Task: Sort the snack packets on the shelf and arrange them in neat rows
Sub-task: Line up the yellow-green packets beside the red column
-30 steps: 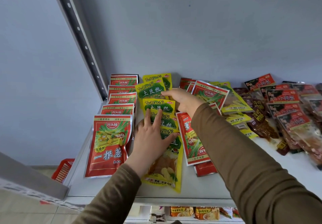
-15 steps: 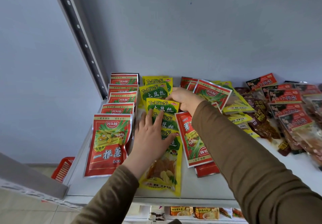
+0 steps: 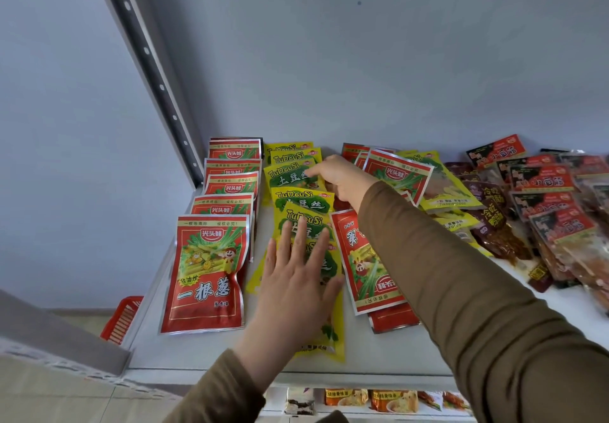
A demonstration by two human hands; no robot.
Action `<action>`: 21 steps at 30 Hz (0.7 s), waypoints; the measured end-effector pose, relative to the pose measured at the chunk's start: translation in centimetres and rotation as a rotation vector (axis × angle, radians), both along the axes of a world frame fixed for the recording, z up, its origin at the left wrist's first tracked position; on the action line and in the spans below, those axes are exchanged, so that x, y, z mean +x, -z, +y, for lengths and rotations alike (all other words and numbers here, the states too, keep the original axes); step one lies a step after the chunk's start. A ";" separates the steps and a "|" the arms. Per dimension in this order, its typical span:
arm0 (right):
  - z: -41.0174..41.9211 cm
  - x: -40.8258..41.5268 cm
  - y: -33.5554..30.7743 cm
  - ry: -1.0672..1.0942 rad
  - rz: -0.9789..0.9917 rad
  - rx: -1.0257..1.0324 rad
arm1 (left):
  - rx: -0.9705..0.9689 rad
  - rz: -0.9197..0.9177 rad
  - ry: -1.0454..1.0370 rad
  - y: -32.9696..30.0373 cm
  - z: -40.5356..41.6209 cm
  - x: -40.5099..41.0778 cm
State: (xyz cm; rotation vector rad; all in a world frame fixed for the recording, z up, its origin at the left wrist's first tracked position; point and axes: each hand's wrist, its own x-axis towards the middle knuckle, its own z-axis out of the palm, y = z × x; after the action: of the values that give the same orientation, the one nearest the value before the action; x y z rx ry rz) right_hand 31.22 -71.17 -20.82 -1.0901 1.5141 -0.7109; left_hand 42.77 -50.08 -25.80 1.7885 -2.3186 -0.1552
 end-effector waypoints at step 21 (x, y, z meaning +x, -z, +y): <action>2.2 0.5 -2.9 0.101 -0.190 -0.147 | 0.042 0.190 -0.097 -1.3 -1.2 1.1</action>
State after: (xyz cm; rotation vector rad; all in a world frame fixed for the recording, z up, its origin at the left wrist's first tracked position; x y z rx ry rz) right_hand 31.74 -68.92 -17.89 -1.0287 1.3778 -0.9809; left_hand 43.87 -51.28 -24.55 1.8151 -2.1086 -0.3457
